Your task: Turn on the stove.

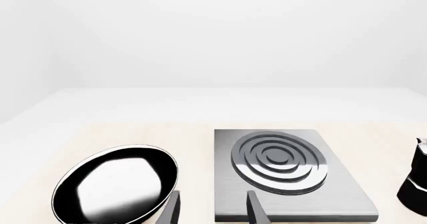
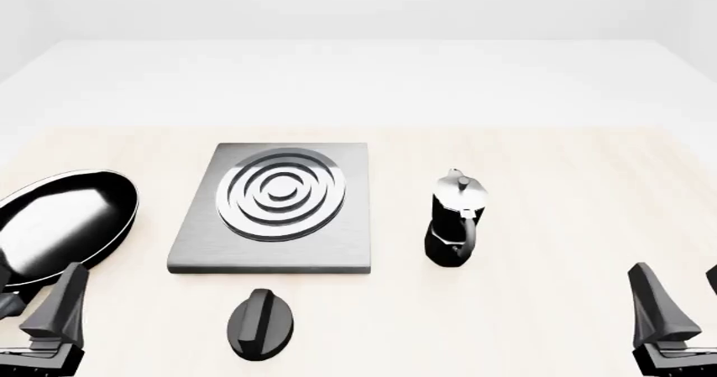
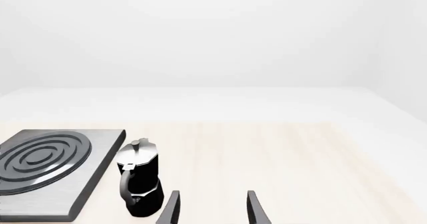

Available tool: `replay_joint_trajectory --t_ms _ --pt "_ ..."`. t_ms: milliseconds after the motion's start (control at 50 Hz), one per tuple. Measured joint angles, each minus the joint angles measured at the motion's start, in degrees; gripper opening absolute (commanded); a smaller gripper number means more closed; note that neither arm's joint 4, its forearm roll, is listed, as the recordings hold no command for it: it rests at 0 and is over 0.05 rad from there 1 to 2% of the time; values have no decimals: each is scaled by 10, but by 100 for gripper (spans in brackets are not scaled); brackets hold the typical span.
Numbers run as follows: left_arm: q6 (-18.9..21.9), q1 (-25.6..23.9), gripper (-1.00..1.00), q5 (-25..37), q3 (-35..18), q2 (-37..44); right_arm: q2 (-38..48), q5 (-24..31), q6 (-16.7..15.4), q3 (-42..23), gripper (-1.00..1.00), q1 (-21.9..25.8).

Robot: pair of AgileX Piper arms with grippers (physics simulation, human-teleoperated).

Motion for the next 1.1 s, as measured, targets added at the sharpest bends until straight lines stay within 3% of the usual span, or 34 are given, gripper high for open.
replay_joint_trajectory --t_ms 300,560,1100 --pt "2 8 100 1 -6 8 4 0 4 -1 100 1" --pt "5 3 100 27 -50 46 5 -1 5 -1 100 1" --pt "4 -72 100 100 -215 229 8 -3 5 -1 100 1"
